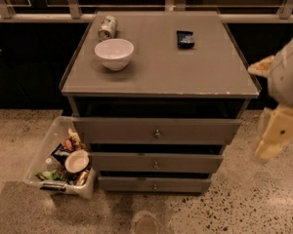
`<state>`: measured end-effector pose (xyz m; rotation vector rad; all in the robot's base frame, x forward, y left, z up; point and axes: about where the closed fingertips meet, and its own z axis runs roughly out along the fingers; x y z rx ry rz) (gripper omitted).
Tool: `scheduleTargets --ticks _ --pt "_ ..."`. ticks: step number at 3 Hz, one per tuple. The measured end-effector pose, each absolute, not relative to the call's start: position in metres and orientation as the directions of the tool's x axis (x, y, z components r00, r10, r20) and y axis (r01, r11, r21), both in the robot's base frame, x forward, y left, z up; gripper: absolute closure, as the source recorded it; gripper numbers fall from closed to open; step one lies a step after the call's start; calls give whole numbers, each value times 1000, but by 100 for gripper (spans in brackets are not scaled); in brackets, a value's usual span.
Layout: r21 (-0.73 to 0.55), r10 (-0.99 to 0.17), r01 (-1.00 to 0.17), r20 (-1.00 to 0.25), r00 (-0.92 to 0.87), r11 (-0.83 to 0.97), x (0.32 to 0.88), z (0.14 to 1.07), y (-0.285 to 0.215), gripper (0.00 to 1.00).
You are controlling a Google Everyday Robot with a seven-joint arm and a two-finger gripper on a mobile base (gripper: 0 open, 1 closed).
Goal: Open top drawer
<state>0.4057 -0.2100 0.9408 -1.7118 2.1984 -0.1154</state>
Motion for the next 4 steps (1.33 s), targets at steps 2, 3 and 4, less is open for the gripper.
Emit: scheduleTargets --ticks 2,3,4 --pt "-239 -937 -918 -230 -262 315 360 822 -208 0" --pt "-132 -929 -931 -200 -311 340 333 731 -206 0" --pt "-23 -923 -934 -168 -347 356 311 655 -204 0"
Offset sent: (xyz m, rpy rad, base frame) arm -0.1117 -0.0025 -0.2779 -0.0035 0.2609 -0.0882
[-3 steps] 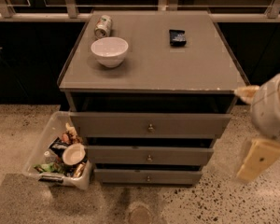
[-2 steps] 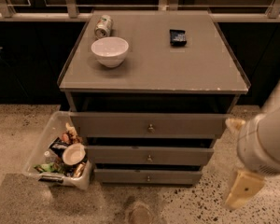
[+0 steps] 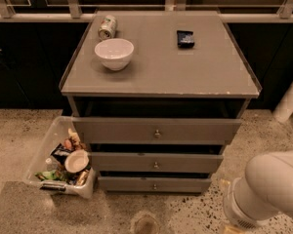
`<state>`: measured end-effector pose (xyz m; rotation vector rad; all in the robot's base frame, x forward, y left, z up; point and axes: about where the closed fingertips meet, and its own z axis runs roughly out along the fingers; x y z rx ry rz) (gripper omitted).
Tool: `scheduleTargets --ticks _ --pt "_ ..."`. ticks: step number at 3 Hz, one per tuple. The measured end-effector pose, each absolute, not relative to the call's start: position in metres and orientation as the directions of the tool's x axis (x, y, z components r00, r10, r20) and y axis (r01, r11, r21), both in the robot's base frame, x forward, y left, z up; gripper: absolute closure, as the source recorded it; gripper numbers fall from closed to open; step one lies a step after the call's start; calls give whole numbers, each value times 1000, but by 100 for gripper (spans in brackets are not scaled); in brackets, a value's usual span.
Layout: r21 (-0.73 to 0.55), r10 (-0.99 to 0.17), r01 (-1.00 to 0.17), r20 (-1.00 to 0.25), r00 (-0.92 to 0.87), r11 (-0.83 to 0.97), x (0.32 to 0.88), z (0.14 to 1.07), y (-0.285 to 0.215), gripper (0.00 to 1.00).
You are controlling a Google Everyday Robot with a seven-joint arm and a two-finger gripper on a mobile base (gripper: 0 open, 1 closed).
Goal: Open top drawer
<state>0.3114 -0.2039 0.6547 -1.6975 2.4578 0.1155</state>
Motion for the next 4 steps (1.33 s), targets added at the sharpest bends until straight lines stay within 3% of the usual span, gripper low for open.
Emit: scheduleTargets --ticks 2,3,4 --pt "-13 -921 -933 -166 -354 360 308 650 -205 0" --pt "-105 -931 -935 -175 -319 340 324 649 -193 0" --pt "-296 -959 -916 -172 -226 269 368 658 -159 0"
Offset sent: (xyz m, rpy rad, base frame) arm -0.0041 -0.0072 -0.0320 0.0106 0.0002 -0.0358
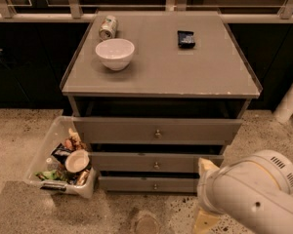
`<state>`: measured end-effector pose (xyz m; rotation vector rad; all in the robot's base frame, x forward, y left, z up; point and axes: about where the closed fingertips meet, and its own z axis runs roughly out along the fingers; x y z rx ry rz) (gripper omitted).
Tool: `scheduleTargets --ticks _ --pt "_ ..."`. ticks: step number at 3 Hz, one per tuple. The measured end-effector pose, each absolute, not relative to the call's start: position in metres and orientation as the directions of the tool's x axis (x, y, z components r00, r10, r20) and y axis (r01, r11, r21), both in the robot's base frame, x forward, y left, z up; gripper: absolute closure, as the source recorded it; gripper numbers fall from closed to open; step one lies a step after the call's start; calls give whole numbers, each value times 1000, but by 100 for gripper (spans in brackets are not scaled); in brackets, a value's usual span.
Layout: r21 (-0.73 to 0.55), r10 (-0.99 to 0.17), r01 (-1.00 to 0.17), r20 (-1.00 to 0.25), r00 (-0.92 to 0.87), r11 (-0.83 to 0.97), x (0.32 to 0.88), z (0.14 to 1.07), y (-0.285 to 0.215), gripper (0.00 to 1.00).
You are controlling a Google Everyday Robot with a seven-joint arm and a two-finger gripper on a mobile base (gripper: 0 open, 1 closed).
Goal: Open top drawer
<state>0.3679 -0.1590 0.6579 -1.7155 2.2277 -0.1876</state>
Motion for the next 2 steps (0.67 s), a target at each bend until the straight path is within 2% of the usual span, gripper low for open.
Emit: scheduleTargets --ticks 1,2 --pt "-466 -969 -859 -210 -127 214 416 684 -118 0" --pt "-496 -969 -839 -207 -134 222 425 687 -120 0"
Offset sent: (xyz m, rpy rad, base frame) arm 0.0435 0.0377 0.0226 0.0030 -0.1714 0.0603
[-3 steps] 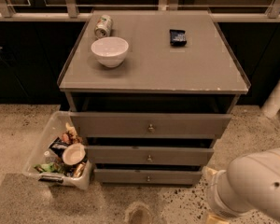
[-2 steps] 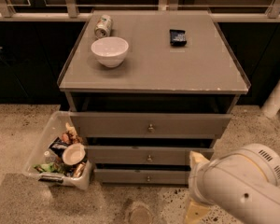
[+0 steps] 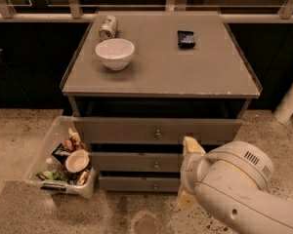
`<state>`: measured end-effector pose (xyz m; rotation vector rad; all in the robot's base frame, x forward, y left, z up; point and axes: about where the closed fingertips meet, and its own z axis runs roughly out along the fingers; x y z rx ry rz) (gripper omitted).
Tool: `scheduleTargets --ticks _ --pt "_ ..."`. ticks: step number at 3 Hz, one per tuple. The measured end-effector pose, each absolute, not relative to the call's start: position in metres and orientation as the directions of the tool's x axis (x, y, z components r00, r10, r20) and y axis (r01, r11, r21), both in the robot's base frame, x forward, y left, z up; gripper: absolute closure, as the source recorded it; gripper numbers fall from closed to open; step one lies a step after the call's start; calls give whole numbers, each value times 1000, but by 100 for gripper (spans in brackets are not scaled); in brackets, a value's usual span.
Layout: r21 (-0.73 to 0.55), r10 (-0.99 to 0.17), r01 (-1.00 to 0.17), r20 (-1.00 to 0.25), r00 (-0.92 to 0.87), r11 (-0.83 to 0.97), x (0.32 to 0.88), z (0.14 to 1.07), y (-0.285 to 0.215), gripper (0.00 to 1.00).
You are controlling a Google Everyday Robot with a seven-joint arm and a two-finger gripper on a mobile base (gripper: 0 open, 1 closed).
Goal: Open top drawer
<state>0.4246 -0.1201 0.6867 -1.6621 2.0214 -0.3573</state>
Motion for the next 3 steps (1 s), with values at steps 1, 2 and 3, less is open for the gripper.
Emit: scheduleTargets --ticks 1,2,3 --pt "-498 -970 -838 -198 -139 222 432 681 -126 0" --pt "-501 -963 -830 -221 -152 246 472 659 -137 0" --pt "-515 -958 -815 -236 -161 264 535 619 -156 0"
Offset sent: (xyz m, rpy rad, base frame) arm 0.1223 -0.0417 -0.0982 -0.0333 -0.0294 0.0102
